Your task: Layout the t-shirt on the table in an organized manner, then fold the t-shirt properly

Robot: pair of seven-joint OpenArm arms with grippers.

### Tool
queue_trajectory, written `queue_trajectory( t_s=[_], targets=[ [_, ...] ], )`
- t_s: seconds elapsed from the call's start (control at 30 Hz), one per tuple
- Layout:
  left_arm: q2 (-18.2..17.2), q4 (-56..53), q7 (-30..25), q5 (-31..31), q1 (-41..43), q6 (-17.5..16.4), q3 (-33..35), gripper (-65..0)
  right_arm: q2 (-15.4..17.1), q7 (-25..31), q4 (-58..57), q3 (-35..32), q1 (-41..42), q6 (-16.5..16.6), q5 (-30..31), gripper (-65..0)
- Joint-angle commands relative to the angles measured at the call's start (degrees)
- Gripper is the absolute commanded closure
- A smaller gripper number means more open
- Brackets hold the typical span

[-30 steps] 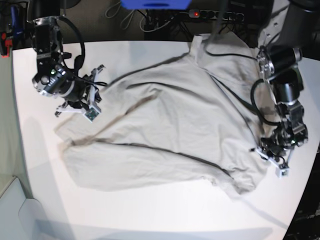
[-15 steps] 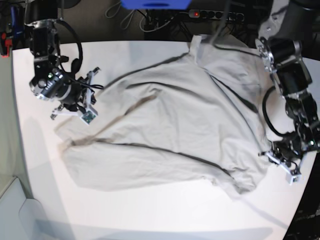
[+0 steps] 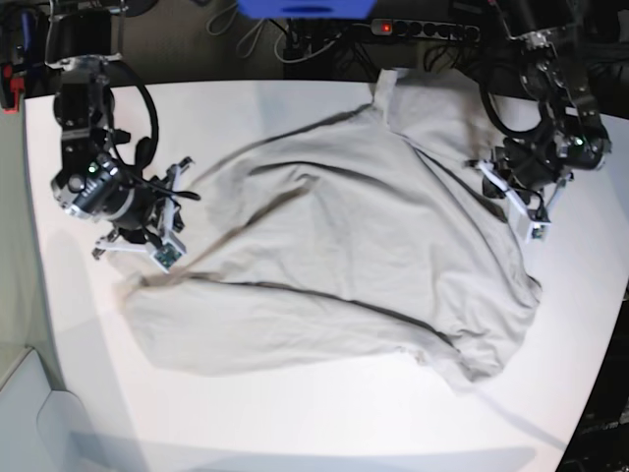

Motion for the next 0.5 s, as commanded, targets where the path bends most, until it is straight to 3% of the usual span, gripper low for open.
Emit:
queue_trajectory(
  t_s=[0.0,0.2,0.47],
  targets=[
    [-0.4,-0.1,-1.0,-0.5,-0.4,0.0,-0.2,-4.1,-0.4,0.9,1.0,0.1,0.7,-0.2,0.6,-7.7],
    [-0.9,-6.2,-5.3,0.1,-0.3,0.4,-0.6,-4.1,-0.7,0.9,0.7,0.0,0.5,-0.2,0.6,-7.7],
    [-1.0,-10.6,-11.6,12.9,-0.4,0.1,-1.1,-4.1,-0.4,0.9,0.6,0.2,0.3,-0.2,0.6,-7.7]
  ],
)
